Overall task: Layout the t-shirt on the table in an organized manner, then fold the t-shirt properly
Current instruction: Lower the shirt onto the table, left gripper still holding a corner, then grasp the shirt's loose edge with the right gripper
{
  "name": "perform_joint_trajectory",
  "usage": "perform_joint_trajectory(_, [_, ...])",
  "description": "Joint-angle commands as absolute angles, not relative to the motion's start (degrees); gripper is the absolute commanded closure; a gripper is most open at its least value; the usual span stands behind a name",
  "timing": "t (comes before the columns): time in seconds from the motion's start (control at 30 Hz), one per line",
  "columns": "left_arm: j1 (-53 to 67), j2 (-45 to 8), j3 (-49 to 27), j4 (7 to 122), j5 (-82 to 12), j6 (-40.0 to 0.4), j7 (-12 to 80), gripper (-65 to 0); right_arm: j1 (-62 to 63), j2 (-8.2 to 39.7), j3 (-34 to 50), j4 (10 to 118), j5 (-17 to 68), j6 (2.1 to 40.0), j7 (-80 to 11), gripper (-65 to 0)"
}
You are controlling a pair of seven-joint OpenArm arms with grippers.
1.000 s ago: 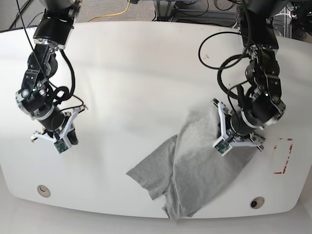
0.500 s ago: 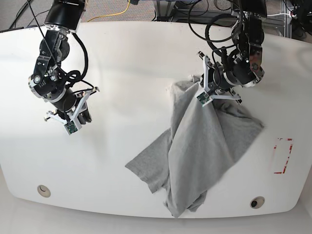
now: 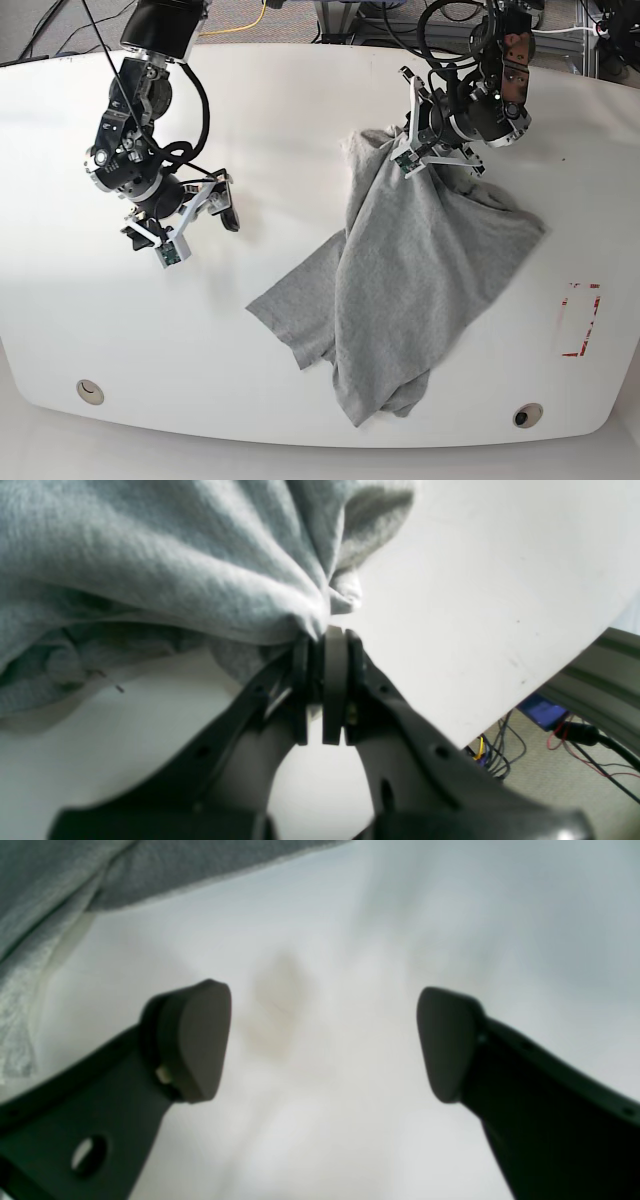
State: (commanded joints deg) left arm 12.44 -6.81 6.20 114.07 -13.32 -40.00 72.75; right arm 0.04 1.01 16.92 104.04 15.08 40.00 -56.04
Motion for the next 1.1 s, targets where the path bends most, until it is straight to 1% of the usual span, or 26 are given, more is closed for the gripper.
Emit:
perform_joint_trajectory(0.1, [12.26,-6.81,6.2,114.07,-13.32,-40.0,72.75,0.0,-0.48,-1.98,15.08,104.04,15.16,40.0,-56.84,-60.7])
perform_joint_trajectory(0.23, [12.18,-6.9,6.2,114.07,-13.23,-40.0,72.75,-4.7,-1.71,-5.41,12.35,104.04,15.16,40.0,-57.1,-60.7])
perform_joint_trajectory(0.3, [12.18,-7.6,6.2,114.07,-13.32,-40.0,72.75,-5.6,-1.71,-6.29,11.74,103.87,15.08,40.0,-56.92,-60.7])
perform_joint_trajectory(0.37, [12.18,-8.31,6.2,114.15,-13.49,-40.0,72.75,-5.0,-1.27,-6.81,11.91,103.6,15.08,40.0,-56.75,-60.7])
perform_joint_trajectory(0.47, [12.18,-8.57,6.02,114.15,-13.32,-40.0,72.75,0.0,0.92,-7.08,12.18,101.49,15.08,40.0,-55.52,-60.7])
perform_joint_trajectory(0.67, [12.35,-8.66,3.56,114.15,-13.49,-40.0,72.75,0.0,6.46,-7.08,16.57,91.56,15.08,40.0,-52.0,-60.7])
perform_joint_trajectory(0.87, [12.18,-9.19,3.3,114.15,-13.58,-40.0,72.75,0.0,12.44,-7.08,20.18,81.27,14.99,40.0,-50.15,-60.6])
perform_joint_trajectory(1.1, [12.09,-9.71,3.65,114.15,-13.67,-40.0,72.75,0.0,17.36,-6.9,21.23,69.85,14.55,40.0,-44.0,-60.6])
